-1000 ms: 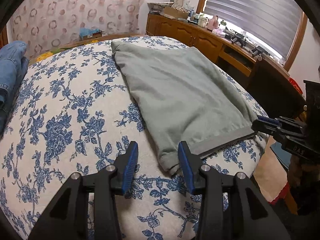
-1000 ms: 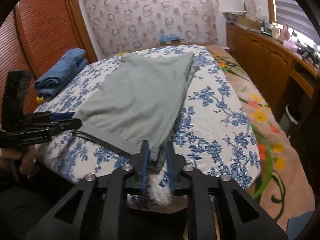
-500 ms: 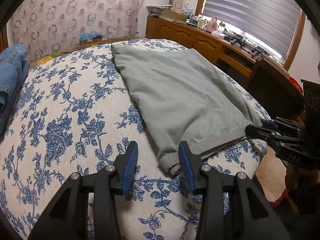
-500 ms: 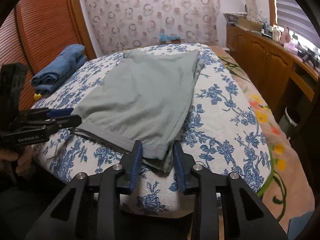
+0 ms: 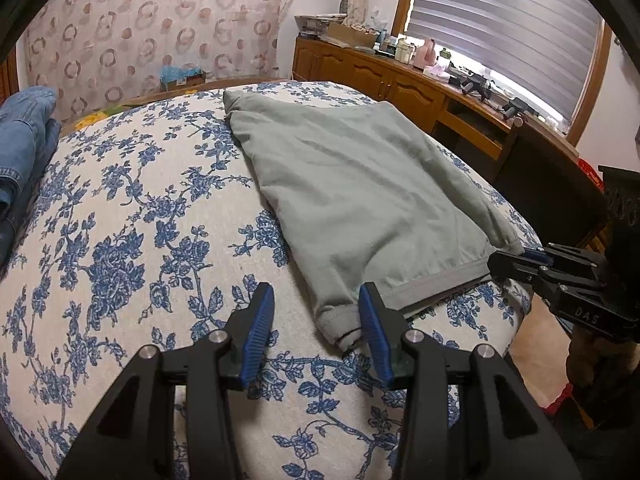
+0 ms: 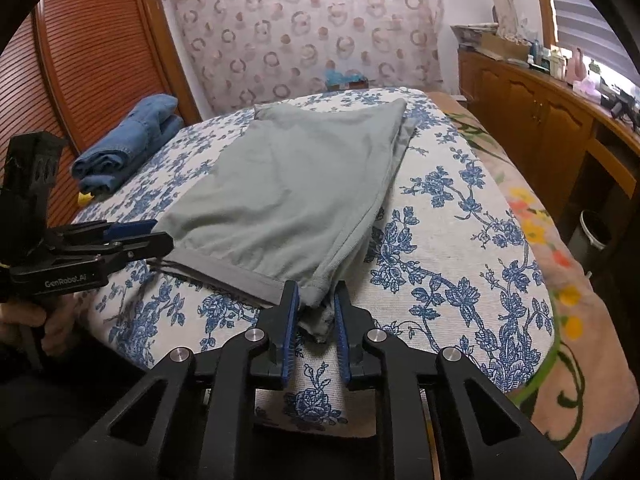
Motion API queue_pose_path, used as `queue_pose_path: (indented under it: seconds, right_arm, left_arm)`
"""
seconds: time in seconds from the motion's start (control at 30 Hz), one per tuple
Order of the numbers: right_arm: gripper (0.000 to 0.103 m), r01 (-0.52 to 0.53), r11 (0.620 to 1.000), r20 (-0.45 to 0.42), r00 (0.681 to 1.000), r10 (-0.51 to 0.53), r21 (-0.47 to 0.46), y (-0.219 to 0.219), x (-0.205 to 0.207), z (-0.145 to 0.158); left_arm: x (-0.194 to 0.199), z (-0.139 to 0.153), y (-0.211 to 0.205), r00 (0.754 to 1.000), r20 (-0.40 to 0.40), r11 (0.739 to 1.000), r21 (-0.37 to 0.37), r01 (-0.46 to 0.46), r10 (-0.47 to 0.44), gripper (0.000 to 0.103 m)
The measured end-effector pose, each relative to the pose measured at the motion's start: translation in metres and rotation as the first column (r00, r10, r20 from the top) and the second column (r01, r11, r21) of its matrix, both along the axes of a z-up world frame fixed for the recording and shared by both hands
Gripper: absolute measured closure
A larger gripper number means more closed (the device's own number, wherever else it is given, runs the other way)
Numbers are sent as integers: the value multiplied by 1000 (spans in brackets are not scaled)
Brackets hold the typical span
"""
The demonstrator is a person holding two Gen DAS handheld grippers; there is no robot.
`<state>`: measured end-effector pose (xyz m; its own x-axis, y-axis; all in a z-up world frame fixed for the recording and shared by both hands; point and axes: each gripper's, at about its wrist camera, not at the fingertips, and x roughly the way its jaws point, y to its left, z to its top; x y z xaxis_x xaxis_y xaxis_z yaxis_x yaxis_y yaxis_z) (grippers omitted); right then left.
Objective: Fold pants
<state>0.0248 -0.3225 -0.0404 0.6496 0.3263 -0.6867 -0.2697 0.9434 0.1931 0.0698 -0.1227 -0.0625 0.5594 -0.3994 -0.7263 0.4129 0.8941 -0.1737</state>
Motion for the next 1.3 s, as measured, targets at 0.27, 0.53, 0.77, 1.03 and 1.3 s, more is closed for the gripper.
queue_pose_path:
  seconds: [0.27, 0.53, 0.77, 1.03, 1.3]
  right_arm:
    - [89, -1, 1000, 2, 1000, 1, -4, 0, 0, 0]
    - [89, -1, 1000, 3, 1000, 1, -3, 0, 0, 0]
    - [89, -2, 1000, 6, 1000, 2, 3, 1, 0, 1]
    - [93, -36, 999, 53, 998, 35, 23, 2, -1, 21]
    - [94, -82, 996, 177, 982, 73, 40, 12, 4, 78]
  left_arm:
    - [-4, 0, -7, 999, -12, 999, -13, 39, -40, 60]
    - [-3, 0, -8, 999, -14, 999, -15, 36, -36, 60]
    - [-7, 3, -13, 998, 4, 998, -21, 64, -64, 86]
    - [-13, 23, -7, 996, 59, 997, -42, 63, -61, 101]
    - [-13, 72, 3, 986, 159, 996, -62, 58, -48, 102]
